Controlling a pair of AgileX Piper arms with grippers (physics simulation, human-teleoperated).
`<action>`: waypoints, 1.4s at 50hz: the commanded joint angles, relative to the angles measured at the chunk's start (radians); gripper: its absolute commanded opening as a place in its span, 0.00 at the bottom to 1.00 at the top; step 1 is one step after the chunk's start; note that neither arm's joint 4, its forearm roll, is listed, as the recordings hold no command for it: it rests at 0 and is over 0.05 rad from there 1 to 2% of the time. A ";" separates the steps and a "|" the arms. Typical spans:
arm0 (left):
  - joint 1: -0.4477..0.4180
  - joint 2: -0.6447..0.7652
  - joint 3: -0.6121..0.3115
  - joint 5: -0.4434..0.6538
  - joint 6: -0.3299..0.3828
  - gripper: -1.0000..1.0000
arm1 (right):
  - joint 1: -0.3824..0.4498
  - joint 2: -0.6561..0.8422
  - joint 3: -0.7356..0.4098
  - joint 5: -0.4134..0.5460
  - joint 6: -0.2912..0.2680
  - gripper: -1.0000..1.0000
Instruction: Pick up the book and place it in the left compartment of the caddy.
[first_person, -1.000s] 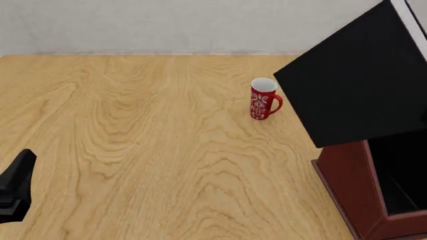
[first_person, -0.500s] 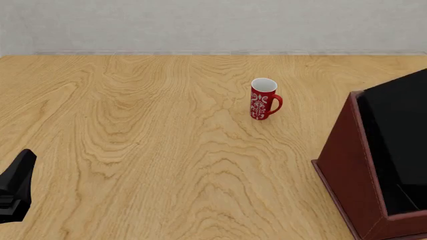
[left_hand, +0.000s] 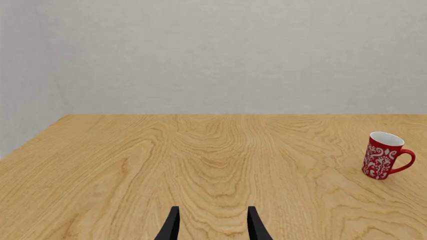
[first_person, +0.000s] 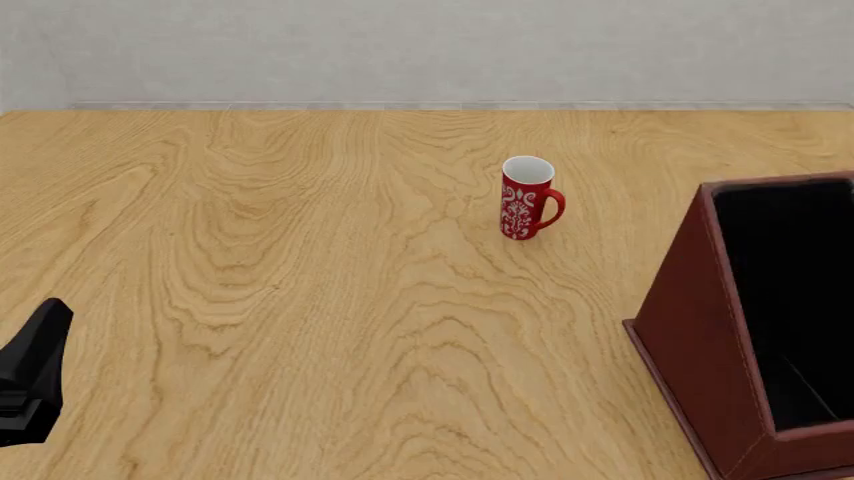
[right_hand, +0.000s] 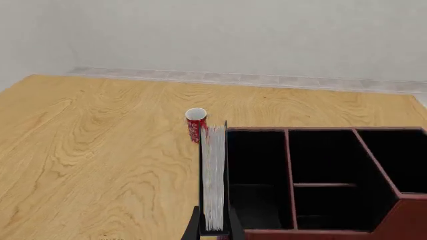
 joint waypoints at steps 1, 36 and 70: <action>0.000 0.000 0.000 0.000 0.000 1.00 | -0.117 -0.004 0.024 0.021 -0.060 0.00; 0.000 0.000 0.000 0.000 0.000 1.00 | -0.115 0.205 0.013 0.010 -0.126 0.00; 0.000 0.000 0.000 0.000 0.000 1.00 | -0.205 0.206 0.344 -0.214 -0.119 0.00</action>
